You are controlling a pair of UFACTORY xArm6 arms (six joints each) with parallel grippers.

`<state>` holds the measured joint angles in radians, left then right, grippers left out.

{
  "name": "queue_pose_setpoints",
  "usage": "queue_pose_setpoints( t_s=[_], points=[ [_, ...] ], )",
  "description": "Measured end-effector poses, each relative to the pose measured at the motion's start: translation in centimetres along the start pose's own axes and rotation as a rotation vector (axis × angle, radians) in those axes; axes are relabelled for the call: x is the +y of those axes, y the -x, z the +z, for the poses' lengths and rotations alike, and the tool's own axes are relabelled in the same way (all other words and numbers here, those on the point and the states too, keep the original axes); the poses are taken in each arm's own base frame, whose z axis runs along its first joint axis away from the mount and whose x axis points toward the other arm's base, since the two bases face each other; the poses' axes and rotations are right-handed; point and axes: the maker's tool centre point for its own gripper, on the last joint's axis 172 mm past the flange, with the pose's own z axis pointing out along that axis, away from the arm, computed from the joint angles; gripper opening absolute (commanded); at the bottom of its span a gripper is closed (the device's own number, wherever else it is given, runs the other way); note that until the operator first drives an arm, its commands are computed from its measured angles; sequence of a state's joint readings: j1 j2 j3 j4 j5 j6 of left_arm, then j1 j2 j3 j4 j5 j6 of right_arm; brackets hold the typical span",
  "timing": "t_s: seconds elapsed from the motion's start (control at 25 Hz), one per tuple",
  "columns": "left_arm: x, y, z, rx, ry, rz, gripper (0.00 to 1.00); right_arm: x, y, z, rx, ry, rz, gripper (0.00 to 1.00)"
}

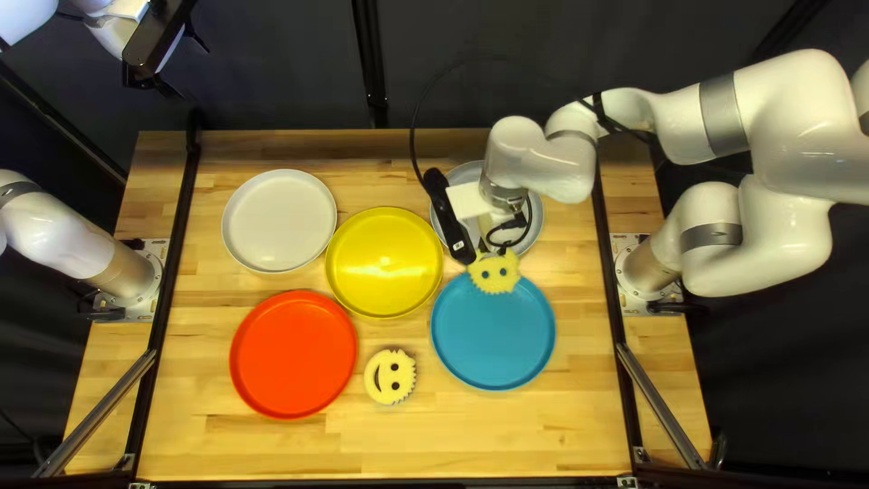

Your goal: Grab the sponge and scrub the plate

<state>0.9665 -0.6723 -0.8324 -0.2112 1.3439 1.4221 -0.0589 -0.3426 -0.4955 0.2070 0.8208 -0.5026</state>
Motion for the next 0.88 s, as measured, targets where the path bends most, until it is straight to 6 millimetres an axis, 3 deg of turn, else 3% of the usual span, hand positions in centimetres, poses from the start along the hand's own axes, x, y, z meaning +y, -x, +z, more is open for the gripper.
queue_pose_setpoints(
  t_s=[0.28,0.6,0.88],
  points=[
    [0.0,0.0,0.0,0.000,0.000,0.000,1.00,-0.3,-0.1,0.4,-0.003,0.024,-0.007,0.00],
    [0.0,0.0,0.0,0.000,0.000,0.000,1.00,-2.6,-1.0,2.3,-0.002,0.104,-0.054,0.00],
    [0.0,0.0,0.0,0.000,0.000,0.000,1.00,-4.5,-0.7,4.3,-0.014,0.112,-0.103,0.00]
  ],
)
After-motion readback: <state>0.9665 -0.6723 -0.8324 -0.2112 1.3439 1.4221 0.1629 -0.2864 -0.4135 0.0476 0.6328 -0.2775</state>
